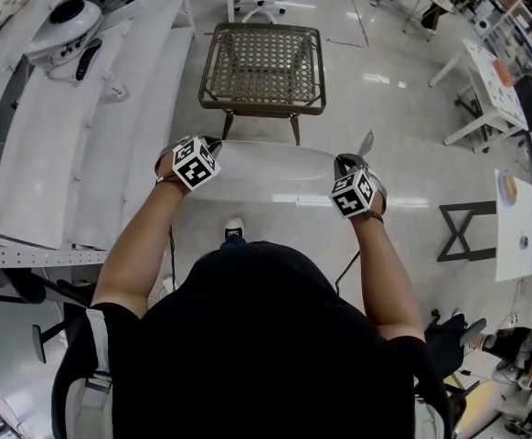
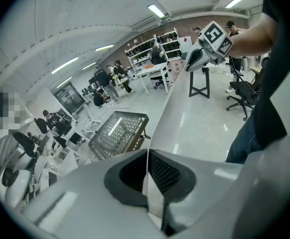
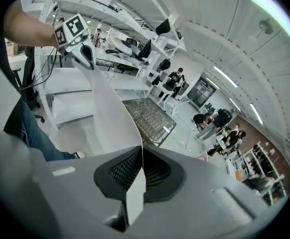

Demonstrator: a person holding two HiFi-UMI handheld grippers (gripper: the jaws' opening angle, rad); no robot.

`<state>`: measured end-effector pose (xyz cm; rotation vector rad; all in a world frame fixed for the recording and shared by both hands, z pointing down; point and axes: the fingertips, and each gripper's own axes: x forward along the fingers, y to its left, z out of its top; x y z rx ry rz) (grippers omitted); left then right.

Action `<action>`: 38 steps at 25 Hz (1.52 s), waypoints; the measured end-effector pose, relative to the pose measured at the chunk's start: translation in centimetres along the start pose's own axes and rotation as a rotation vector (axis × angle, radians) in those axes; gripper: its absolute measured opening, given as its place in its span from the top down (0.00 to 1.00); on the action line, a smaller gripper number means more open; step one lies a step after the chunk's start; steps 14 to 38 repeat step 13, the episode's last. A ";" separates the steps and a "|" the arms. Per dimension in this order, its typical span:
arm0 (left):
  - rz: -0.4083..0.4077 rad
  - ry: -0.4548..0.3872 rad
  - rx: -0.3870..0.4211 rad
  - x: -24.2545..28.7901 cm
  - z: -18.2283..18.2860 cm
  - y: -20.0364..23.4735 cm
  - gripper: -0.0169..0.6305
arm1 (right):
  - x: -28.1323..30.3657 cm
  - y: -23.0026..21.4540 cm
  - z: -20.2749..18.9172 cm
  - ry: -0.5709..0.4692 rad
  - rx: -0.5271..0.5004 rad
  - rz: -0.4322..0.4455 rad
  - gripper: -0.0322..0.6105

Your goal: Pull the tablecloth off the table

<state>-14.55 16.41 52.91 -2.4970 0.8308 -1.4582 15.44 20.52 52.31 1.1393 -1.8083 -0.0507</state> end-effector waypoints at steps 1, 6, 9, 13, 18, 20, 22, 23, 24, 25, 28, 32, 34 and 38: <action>0.004 -0.004 0.000 -0.3 0.2 0.3 0.97 | -0.3 -0.3 0.4 -0.008 -0.001 -0.006 0.90; 0.023 -0.016 -0.009 -1.4 0.9 1.3 0.97 | -1.5 -1.1 1.7 -0.033 0.000 -0.022 0.90; 0.023 -0.016 -0.007 -1.7 1.1 1.0 0.97 | -1.7 -0.9 1.6 -0.035 0.001 -0.016 0.90; 0.017 -0.006 0.006 -1.8 0.9 0.2 0.97 | -1.7 -0.4 0.8 -0.025 0.006 -0.004 0.90; 0.017 -0.006 0.006 -1.8 0.9 0.2 0.97 | -1.7 -0.4 0.8 -0.025 0.006 -0.004 0.90; 0.017 -0.006 0.006 -1.8 0.9 0.2 0.97 | -1.7 -0.4 0.8 -0.025 0.006 -0.004 0.90; 0.017 -0.006 0.006 -1.8 0.9 0.2 0.97 | -1.7 -0.4 0.8 -0.025 0.006 -0.004 0.90; 0.017 -0.006 0.006 -1.8 0.9 0.2 0.97 | -1.7 -0.4 0.8 -0.025 0.006 -0.004 0.90; 0.017 -0.006 0.006 -1.8 0.9 0.2 0.97 | -1.7 -0.4 0.8 -0.025 0.006 -0.004 0.90; 0.017 -0.006 0.006 -1.8 0.9 0.2 0.97 | -1.7 -0.4 0.8 -0.025 0.006 -0.004 0.90; 0.017 -0.006 0.006 -1.8 0.9 0.2 0.97 | -1.7 -0.4 0.8 -0.025 0.006 -0.004 0.90; 0.017 -0.006 0.006 -1.8 0.9 0.2 0.97 | -1.7 -0.4 0.8 -0.025 0.006 -0.004 0.90; 0.017 -0.006 0.006 -1.8 0.9 0.2 0.97 | -1.7 -0.4 0.8 -0.025 0.006 -0.004 0.90; 0.017 -0.006 0.006 -1.8 0.9 0.2 0.97 | -1.7 -0.4 0.8 -0.025 0.006 -0.004 0.90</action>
